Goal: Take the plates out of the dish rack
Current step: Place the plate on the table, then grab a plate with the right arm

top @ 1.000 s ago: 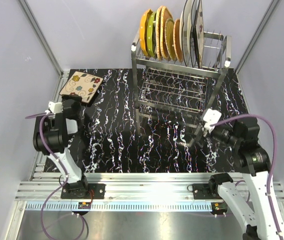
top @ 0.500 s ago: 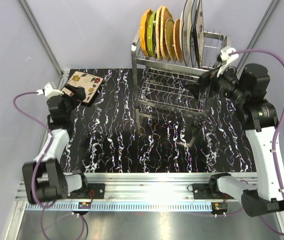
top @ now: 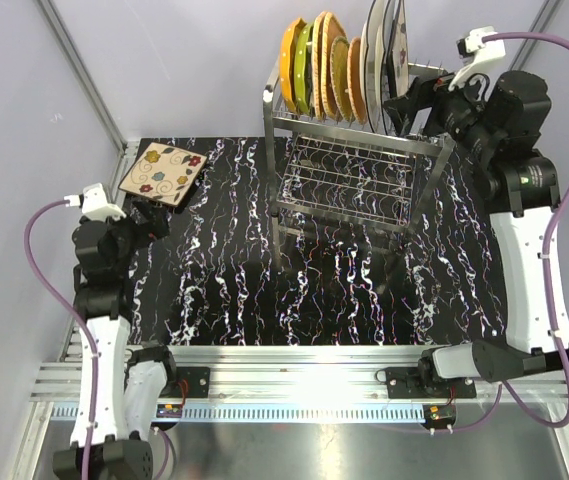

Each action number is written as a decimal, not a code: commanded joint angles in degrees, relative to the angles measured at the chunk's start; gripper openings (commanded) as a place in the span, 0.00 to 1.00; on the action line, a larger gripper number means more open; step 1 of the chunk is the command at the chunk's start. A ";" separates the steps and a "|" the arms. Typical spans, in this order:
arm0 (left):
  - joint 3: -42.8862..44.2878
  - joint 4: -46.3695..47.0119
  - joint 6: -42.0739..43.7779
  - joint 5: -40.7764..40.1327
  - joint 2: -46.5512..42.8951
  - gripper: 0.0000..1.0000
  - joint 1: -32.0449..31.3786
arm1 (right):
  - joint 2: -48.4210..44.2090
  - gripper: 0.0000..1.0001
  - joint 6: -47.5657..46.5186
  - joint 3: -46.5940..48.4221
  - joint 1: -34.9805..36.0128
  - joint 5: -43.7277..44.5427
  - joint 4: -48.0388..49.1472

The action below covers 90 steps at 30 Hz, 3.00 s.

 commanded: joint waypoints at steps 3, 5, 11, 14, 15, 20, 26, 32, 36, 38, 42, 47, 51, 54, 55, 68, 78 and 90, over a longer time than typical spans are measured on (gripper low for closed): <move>2.17 -9.85 4.39 -0.69 -6.09 0.99 0.13 | 2.93 0.91 -7.61 1.90 0.15 4.17 3.87; 2.34 -12.40 4.75 -0.52 -7.68 0.99 0.22 | 3.89 0.89 -8.68 1.81 0.24 5.48 5.01; 1.73 -14.42 3.34 1.77 -9.70 0.99 0.22 | 6.00 0.74 -10.62 2.07 0.15 6.45 7.48; 2.08 -14.95 3.43 2.12 -9.88 0.99 0.22 | 7.06 0.66 -10.97 1.81 0.15 6.19 8.27; 2.43 -15.04 3.52 2.30 -9.70 0.99 0.22 | 7.32 0.64 -11.05 1.72 0.24 6.10 8.36; 3.31 -14.86 3.43 3.26 -9.35 0.99 0.22 | 8.73 0.55 -11.76 0.58 0.15 5.40 10.46; 2.96 -14.25 3.25 3.70 -9.44 0.99 0.22 | 10.31 0.47 -13.25 -0.30 0.24 5.31 12.66; 2.43 -13.81 3.17 4.05 -9.88 0.99 0.22 | 10.49 0.47 -16.24 -3.46 0.41 6.63 16.35; 1.99 -13.37 2.82 4.32 -9.97 0.99 0.13 | 9.53 0.54 -17.99 -6.36 1.03 8.21 19.42; 1.82 -13.20 2.64 4.49 -10.05 0.99 0.22 | 9.35 0.57 -18.70 -8.12 1.73 10.22 20.39; 1.90 -12.93 2.46 4.49 -10.05 0.99 0.13 | 9.17 0.57 -20.46 -11.54 3.84 14.71 24.25; 2.08 -13.37 2.46 4.49 -9.97 0.99 0.22 | 8.91 0.49 -21.60 -14.62 4.81 19.90 30.49; 1.82 -13.46 2.46 4.32 -10.40 0.99 0.13 | 8.38 0.40 -22.13 -16.21 4.81 20.25 33.05; 1.64 -13.54 2.20 4.58 -10.49 0.99 0.22 | 7.94 0.20 -22.31 -17.09 4.90 19.81 35.32; 1.73 -13.55 2.20 4.67 -10.49 0.99 0.22 | 7.85 0.15 -22.31 -17.18 4.90 19.46 35.60; 2.69 -13.81 1.94 5.29 -10.76 0.99 0.22 | 5.13 0.00 -20.20 -12.01 4.81 17.18 38.85; 3.05 -13.72 1.67 5.90 -10.85 0.99 0.22 | 7.41 0.00 -12.12 0.13 4.90 17.79 35.08; 3.05 -11.79 -1.84 8.09 -10.76 0.99 0.22 | 8.73 0.00 -11.76 5.50 4.81 18.05 34.37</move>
